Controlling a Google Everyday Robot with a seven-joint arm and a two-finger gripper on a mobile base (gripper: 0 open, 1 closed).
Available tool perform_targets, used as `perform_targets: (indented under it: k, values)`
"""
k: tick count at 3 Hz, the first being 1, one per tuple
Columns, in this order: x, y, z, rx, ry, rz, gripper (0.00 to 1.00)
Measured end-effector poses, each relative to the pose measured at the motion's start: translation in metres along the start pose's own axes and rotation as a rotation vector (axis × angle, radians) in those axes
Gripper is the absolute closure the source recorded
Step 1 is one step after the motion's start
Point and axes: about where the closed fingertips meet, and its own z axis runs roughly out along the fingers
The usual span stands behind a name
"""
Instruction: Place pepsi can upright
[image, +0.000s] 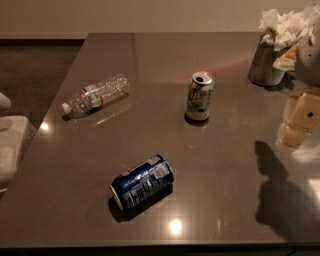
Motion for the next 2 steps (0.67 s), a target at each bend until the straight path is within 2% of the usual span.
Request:
perform_targets:
  k: [1, 2]
  values:
    - [0.000, 0.000, 0.000, 0.000, 0.000, 0.000, 0.00]
    - [-0.019, 0.000, 0.008, -0.021, -0.027, -0.041, 0.00]
